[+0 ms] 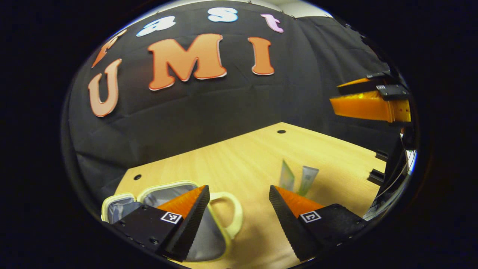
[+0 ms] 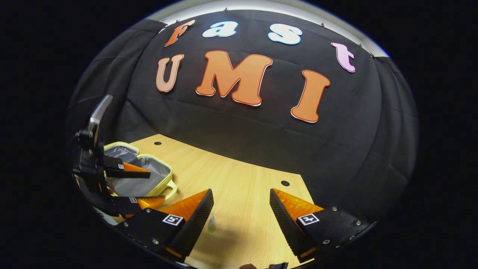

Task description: First open the suitcase, pack the skin care products into it, and then close the suitcase.

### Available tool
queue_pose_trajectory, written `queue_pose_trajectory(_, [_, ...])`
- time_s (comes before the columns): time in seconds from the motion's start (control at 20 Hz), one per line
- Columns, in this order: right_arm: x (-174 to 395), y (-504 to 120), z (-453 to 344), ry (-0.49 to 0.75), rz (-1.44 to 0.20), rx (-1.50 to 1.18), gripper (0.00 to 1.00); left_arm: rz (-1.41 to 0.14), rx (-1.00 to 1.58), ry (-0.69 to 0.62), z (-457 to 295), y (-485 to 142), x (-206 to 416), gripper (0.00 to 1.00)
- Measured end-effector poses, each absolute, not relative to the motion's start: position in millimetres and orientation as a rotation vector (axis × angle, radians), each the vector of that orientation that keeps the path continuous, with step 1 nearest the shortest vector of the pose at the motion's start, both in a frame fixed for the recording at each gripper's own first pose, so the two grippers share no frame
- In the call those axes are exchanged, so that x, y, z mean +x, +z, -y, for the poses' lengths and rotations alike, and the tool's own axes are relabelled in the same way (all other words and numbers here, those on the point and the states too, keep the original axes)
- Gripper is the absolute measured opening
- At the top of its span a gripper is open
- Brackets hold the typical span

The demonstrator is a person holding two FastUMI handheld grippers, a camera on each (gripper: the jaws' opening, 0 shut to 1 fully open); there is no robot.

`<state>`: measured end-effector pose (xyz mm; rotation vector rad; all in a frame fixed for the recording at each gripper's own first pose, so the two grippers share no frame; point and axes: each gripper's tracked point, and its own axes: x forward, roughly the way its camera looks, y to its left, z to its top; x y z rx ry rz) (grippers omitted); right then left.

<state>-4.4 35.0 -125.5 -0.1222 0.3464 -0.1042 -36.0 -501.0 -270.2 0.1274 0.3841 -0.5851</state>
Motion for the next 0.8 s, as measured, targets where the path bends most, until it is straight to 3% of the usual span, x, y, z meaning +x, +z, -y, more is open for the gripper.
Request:
queue_pose_trajectory(0.4, [-19.4,-136.3,-19.8,-0.093,-0.377,-0.126,0.96,-0.522,0.135,-0.654,575.0,-336.2,-32.6,0.95])
queue_pose_trajectory(0.45, [-21.5,-137.7,-18.3,-0.097,-0.381,-0.130,0.96,-0.544,0.126,-0.665,582.8,-344.9,-33.6,0.87])
queue_pose_trajectory(0.6, [-25.9,-144.8,-15.4,-0.098,-0.401,-0.123,0.96,-0.576,0.098,-0.677,599.0,-359.1,-30.4,0.78])
queue_pose_trajectory(0.7, [-29.6,-149.9,-12.7,-0.099,-0.413,-0.127,0.96,-0.592,0.086,-0.681,605.7,-360.9,-28.5,0.59])
queue_pose_trajectory(0.75, [-31.0,-152.0,-12.5,-0.093,-0.419,-0.126,0.96,-0.587,0.084,-0.684,609.2,-362.8,-24.9,0.44])
queue_pose_trajectory(0.8, [-30.9,-155.5,-13.9,-0.089,-0.425,-0.126,0.96,-0.594,0.079,-0.680,607.7,-361.6,-26.0,0.43])
